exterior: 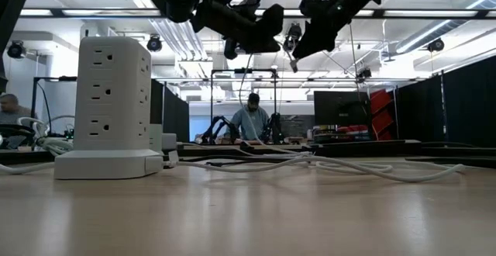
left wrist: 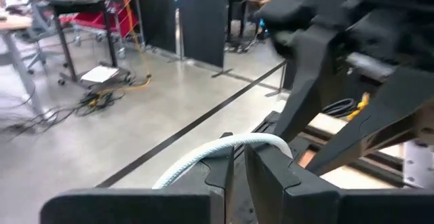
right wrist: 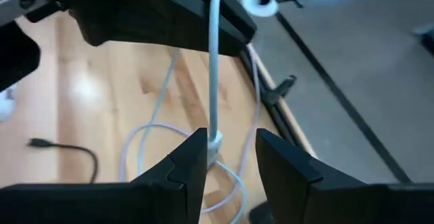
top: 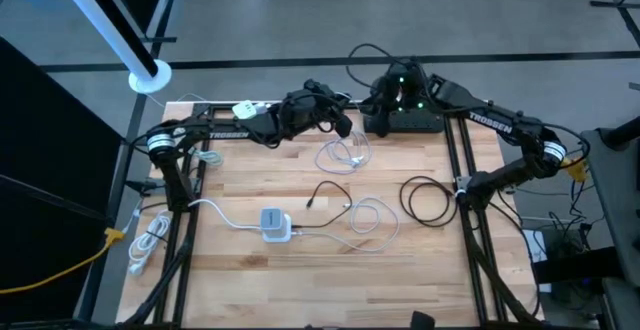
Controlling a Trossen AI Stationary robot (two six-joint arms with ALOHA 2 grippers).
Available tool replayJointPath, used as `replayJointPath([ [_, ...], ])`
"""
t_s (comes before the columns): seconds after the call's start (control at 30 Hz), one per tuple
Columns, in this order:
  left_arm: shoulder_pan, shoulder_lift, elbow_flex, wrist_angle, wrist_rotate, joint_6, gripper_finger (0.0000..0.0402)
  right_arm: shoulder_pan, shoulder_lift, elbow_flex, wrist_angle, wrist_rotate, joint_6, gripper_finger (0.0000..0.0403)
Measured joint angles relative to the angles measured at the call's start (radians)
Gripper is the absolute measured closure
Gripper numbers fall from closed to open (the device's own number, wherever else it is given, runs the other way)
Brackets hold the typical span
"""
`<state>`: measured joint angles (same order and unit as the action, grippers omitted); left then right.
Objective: Insert USB
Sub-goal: Insert the white charger cable into the black outlet extension
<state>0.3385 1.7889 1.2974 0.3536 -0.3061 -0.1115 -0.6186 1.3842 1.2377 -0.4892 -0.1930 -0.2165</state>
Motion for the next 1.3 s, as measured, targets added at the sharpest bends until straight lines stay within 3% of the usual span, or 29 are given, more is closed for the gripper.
replayJointPath([
  [0.4, 0.02, 0.0, 0.0, -0.013, -0.002, -0.006, 0.0377, 0.061, 0.036, 0.001, 0.044, 0.04, 0.061, 0.0272],
  [0.63, 0.022, 0.0, 0.0, -0.022, -0.002, -0.006, 0.0377, 0.065, 0.075, 0.011, 0.08, 0.1, 0.062, 0.0292],
  [1.3, 0.025, 0.0, 0.0, -0.058, -0.002, -0.007, 0.0377, 0.064, 0.11, 0.068, 0.022, 0.114, 0.117, 0.0364],
])
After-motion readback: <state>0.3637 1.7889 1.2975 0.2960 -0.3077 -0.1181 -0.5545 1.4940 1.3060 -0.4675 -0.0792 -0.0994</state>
